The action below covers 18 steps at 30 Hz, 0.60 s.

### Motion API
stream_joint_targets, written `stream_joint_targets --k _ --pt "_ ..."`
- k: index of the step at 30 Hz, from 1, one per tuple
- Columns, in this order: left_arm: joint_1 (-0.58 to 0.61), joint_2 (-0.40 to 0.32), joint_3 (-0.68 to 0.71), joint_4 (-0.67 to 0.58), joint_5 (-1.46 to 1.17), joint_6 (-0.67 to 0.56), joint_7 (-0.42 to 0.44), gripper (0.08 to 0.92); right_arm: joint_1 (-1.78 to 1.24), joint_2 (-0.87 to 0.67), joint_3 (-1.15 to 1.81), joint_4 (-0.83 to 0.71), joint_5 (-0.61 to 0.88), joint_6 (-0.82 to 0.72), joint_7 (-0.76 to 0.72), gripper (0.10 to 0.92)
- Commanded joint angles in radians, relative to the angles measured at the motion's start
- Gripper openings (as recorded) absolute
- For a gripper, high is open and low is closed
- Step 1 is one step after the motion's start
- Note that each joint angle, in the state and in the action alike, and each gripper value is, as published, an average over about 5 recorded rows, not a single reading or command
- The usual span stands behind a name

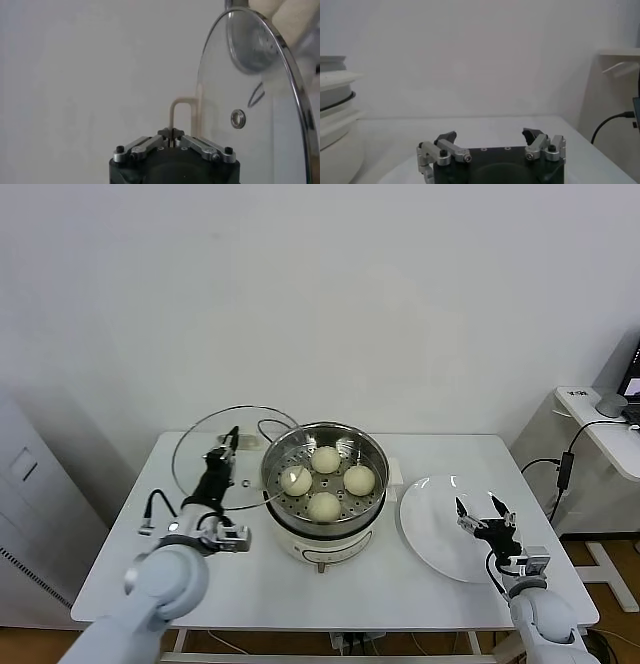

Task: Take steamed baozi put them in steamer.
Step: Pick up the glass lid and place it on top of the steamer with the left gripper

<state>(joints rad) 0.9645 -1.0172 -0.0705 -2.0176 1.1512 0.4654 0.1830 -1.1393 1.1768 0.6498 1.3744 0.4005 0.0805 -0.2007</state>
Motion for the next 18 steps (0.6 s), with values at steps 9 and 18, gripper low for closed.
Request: stream_joint_targets --k 9,18 --pt "-0.127 -0.178 0.230 0.118 0.133 0.118 0.040 0.099 0.010 0.002 0.002 -0.029 0.000 0.007 -0.006 0.823" --pt "-0.144 -0.242 0.261 0.189 0.167 0.117 0.032 0.099 0.018 0.004 0.005 -0.049 0.002 0.007 -0.009 0.823"
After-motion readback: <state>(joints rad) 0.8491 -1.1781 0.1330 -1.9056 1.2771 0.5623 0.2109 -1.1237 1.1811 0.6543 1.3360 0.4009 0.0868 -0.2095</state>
